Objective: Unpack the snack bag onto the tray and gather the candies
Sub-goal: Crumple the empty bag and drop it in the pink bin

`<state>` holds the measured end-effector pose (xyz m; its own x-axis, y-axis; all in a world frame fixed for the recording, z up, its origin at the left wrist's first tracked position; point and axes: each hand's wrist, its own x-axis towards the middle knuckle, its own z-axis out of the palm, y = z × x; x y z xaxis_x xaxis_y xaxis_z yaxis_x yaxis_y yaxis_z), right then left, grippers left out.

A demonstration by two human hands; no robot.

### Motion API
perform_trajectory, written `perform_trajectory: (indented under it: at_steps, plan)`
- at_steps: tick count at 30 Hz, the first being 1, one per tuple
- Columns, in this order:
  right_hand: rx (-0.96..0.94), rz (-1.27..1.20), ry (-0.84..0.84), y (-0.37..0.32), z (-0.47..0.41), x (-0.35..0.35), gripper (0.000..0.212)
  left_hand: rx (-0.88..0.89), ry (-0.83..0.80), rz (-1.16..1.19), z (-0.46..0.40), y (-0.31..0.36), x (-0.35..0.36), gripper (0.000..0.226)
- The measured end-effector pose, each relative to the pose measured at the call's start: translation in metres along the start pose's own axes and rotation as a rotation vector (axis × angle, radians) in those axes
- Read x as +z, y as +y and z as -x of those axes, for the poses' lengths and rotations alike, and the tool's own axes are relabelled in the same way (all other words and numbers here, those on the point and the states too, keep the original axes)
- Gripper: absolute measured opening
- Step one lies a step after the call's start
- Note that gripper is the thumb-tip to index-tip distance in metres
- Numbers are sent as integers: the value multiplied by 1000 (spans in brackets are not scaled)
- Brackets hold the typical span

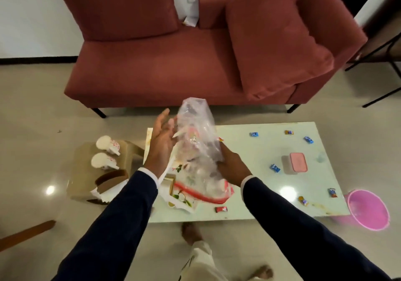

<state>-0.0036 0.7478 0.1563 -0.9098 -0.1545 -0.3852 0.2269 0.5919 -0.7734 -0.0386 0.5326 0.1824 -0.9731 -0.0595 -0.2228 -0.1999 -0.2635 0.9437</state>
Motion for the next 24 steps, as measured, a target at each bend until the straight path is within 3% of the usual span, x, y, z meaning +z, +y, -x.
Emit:
perform_trajectory:
  at_steps: [2, 4, 6, 7, 8, 11, 14, 17, 18, 20, 22, 24]
  plan:
    - [98, -67, 71, 26, 18, -26, 72, -25, -110, -199, 24, -16, 8, 84]
    - [77, -32, 83, 50, 45, -50, 70, 154, -279, -648, 54, -37, 38, 109]
    - [-24, 65, -42, 66, 75, -66, 60, 533, -393, -1222, 78, -68, 81, 117]
    - [-108, 118, -96, 76, 93, -76, 48, 634, -460, -1426, 94, -80, 110, 115]
    - [-191, 162, -110, 87, 111, -86, 36, 617, -526, -1535, 110, -88, 137, 110]
    - [-220, 59, 18, 127, 163, -133, 20, 268, -597, -1396, 138, -106, 201, 66]
    - [-170, -281, 243, 175, 220, -186, 28, 296, -503, -1412, 159, -129, 254, 40]
    - [-109, -247, 490, 218, 260, -217, 37, 293, -381, -1294, 174, -147, 297, 41]
    - [-61, -236, 495, 230, 269, -222, 44, 308, -335, -1253, 179, -152, 314, 39]
    - [59, -424, 336, 245, 280, -225, 71, 325, -334, -1181, 193, -164, 352, 35]
    - [133, -715, 204, 254, 280, -222, 83, 256, -517, -1038, 214, -177, 395, 40]
    - [173, -889, 277, 272, 275, -230, 73, 43, -697, -814, 231, -193, 433, 47]
